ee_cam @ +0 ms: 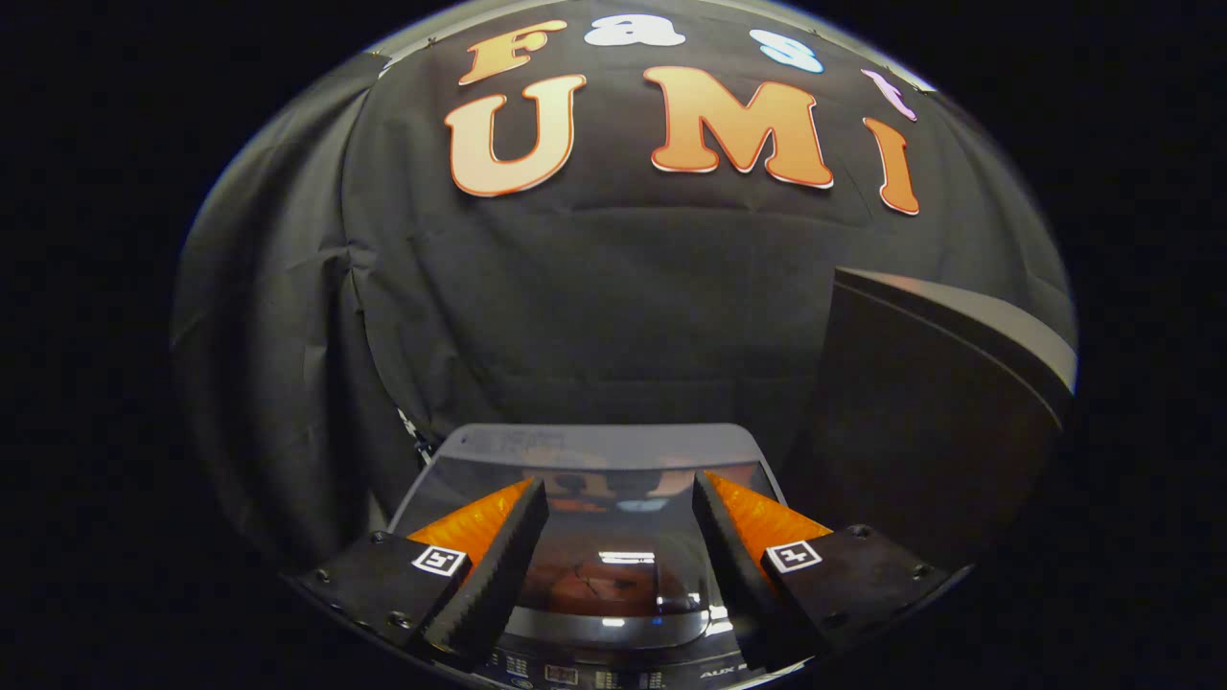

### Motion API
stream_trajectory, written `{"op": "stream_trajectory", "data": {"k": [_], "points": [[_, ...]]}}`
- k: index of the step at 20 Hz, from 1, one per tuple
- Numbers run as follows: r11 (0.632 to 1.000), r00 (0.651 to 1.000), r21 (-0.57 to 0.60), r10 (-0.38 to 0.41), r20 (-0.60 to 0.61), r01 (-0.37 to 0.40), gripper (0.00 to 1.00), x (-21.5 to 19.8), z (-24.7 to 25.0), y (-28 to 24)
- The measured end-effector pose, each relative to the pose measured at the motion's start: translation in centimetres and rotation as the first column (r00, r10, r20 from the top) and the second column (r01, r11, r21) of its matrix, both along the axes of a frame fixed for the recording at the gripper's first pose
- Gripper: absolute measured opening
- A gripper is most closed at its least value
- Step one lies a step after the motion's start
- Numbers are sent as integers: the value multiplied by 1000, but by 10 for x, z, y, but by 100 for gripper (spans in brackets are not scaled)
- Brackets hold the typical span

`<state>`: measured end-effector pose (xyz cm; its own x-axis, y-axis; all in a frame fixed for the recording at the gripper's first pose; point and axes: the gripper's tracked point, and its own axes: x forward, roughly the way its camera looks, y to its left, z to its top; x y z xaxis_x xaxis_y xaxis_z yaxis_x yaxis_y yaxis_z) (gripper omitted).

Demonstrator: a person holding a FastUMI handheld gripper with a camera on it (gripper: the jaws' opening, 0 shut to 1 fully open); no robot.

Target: Put the clothes into the washing machine and then close the washing machine lid.

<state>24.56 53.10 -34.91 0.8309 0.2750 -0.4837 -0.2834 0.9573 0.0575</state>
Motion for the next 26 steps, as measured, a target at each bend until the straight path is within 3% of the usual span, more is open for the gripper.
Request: {"op": "stream_trajectory", "data": {"k": [11, 20, 26], "points": [[999, 1000, 34, -19, -7, 19, 98, -6, 6, -8], [991, 983, 131, -37, 177, 14, 98, -17, 153, -17], [990, 961, 140, -6, 278, -34, 98, -31, 251, -67]]}}
